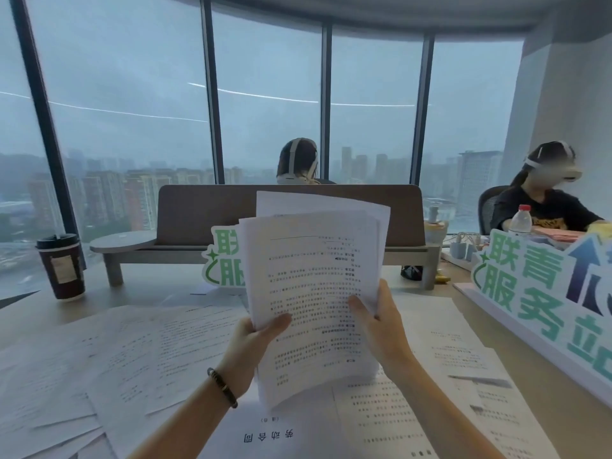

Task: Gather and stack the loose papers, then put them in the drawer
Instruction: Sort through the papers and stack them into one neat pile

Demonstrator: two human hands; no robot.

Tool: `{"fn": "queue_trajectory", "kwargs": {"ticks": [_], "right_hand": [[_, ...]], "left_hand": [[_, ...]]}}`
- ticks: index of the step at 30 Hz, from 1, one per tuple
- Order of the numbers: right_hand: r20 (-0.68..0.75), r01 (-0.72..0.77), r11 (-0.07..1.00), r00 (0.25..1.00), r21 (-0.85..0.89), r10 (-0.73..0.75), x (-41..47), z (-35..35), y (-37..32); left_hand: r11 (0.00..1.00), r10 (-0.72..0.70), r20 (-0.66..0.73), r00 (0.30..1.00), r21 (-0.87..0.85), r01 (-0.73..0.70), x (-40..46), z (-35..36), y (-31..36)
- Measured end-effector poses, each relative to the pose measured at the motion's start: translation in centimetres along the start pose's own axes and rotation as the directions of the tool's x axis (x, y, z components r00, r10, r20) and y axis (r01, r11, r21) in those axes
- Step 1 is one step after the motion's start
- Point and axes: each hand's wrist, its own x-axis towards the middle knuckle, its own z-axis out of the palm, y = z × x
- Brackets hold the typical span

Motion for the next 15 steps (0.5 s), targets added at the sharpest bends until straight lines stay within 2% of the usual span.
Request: {"fn": "queue_trajectory", "kwargs": {"ticks": [4,10,15], "right_hand": [[-0.022,0.041,0.999,0.999,-0.018,-0.042,-0.2,-0.2,-0.2],[-0.044,0.192,0.978,0.980,-0.082,-0.196,0.1,-0.8,-1.7],[-0.025,0.223,0.966,0.973,-0.133,-0.228,0.2,-0.8,-2.3]], "left_hand": [[0.998,0.033,0.042,0.999,0.049,-0.035,-0.2,0.0,0.0],[0.994,0.076,0.080,0.994,0.066,-0.082,0.1,-0.6,0.5],[0.995,0.083,0.085,0.993,0.045,-0.087,0.0,-0.6,0.3]]}}
